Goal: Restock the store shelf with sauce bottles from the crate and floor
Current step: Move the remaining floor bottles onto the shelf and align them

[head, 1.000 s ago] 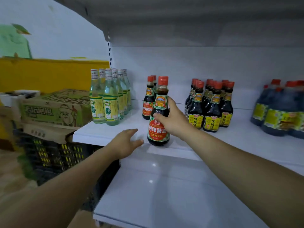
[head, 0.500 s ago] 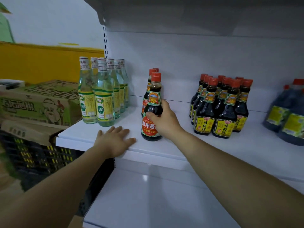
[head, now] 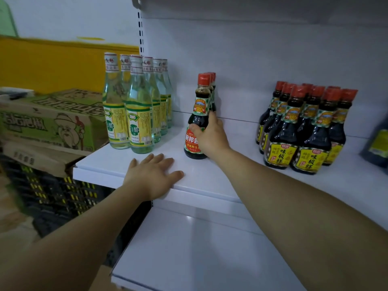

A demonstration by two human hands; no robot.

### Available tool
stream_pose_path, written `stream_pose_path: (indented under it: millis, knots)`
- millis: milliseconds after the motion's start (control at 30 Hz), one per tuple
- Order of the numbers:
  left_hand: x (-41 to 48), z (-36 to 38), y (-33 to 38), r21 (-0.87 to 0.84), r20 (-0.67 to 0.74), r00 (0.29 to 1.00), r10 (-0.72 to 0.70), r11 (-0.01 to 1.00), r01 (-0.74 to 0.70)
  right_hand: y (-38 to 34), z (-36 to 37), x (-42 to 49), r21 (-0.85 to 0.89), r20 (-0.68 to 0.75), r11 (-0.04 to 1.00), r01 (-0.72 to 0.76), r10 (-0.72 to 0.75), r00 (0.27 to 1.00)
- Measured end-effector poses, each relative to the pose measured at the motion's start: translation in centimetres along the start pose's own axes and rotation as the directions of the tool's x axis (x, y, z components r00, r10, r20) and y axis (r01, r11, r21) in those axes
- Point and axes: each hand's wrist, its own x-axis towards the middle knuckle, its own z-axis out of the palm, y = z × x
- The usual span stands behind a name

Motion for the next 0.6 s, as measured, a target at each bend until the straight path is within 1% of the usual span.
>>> stream_pose_path:
  millis: [367, 467, 600]
  knots:
    - [-0.2, 0.0, 0.0, -0.005, 0.01, 1.0, 0.003, 1.0, -0.003, 0.4, 0.6, 0.7, -0.025, 0.004, 0.999, -0.022, 0.022, 1.0]
    - [0.0, -0.4, 0.1, -0.02, 0.055, 0.998, 0.006, 1.0, -0.005, 0.0, 0.1, 0.9, -0.063, 0.037, 0.997, -0.044, 0.047, 0.998]
    - [-0.5, -1.7, 0.0, -0.11, 0.126, 0.992, 0.001, 0.994, 0.013, -1.3, -1.1, 1.0, -0.145, 0.13, 0.983, -0.109, 0.128, 0.983]
